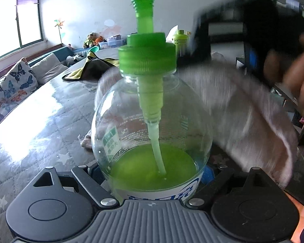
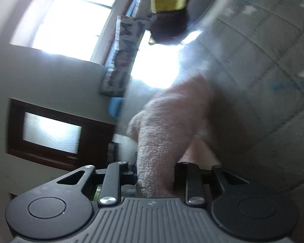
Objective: Clean container
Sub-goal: 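Wipe the pink towel around the bottle's body with the right tool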
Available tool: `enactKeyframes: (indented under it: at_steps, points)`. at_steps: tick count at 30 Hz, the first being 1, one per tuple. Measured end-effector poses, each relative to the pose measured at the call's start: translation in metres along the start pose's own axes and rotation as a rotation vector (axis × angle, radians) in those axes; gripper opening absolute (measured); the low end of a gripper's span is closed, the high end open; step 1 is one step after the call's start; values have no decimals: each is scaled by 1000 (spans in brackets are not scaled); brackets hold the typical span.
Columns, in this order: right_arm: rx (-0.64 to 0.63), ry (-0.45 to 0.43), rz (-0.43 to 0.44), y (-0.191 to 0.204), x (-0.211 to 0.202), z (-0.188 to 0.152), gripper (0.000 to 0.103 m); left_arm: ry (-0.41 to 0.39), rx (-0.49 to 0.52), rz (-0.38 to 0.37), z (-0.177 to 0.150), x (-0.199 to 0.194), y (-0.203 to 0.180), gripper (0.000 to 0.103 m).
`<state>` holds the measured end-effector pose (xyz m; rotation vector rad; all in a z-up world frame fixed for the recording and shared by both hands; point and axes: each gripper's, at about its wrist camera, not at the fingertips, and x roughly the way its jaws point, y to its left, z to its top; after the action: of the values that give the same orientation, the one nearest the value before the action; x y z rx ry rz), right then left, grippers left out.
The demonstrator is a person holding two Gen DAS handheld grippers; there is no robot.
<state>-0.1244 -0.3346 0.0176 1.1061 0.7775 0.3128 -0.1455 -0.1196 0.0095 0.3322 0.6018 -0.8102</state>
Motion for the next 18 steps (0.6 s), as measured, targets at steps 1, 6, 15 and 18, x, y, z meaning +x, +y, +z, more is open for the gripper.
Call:
enactKeyframes:
  at_steps: [1,6,15,18]
  points:
    - [-11,-3,25,7,-3,1,26,1,1,-3,0,0,0,91]
    - [-55,16,114,36,-1,6,26,-3,33,-7,0,0,0,91]
    - [26,68,16,2,27,8,26,5,-32,-16,-2,4,19,91]
    - [4,76,-47,-7,30,4,26,0,-31,-14,-4,2,18,91]
